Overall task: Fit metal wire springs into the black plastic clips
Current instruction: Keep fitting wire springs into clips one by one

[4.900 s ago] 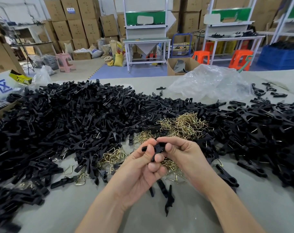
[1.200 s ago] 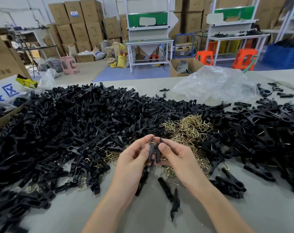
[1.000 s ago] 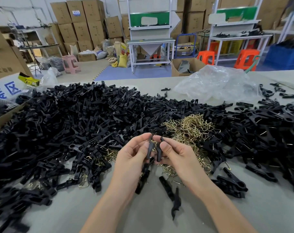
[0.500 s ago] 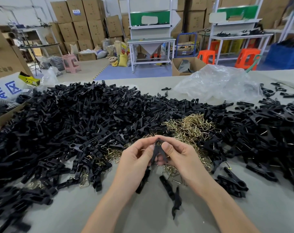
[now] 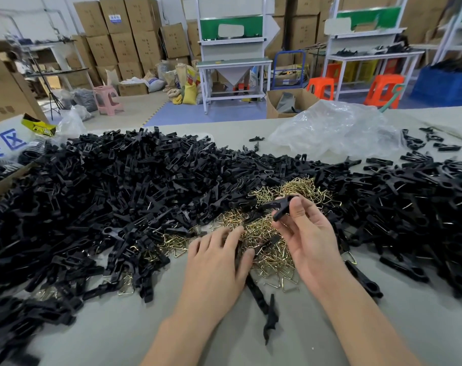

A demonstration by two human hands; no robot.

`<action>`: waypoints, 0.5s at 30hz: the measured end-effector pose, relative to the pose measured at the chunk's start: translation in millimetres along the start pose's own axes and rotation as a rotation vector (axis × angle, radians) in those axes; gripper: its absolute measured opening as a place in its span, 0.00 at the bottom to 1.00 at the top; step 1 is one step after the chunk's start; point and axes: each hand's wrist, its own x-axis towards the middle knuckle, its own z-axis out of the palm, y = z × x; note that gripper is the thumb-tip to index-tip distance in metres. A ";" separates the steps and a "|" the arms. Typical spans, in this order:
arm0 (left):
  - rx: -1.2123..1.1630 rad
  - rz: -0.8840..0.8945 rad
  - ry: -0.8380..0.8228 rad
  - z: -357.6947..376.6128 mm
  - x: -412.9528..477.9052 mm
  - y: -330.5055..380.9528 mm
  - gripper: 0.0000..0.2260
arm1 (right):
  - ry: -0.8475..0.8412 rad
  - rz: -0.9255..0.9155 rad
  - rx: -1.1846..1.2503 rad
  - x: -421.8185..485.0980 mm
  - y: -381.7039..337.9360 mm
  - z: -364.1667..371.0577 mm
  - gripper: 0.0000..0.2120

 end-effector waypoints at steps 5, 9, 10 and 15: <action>0.103 0.025 -0.044 -0.8 8.9 -5.6 0.18 | 0.034 0.006 -0.004 -0.2 0.5 3.9 0.15; -0.051 0.086 0.005 -1.1 8.1 -7.3 0.09 | 0.026 0.001 -0.038 -1.1 1.0 5.2 0.16; -0.093 0.096 0.020 -1.7 7.6 -6.6 0.05 | 0.025 -0.002 -0.044 -1.1 1.2 5.3 0.16; -0.288 0.019 0.057 -1.7 4.3 -5.2 0.05 | 0.027 -0.004 -0.040 -1.1 1.4 5.7 0.15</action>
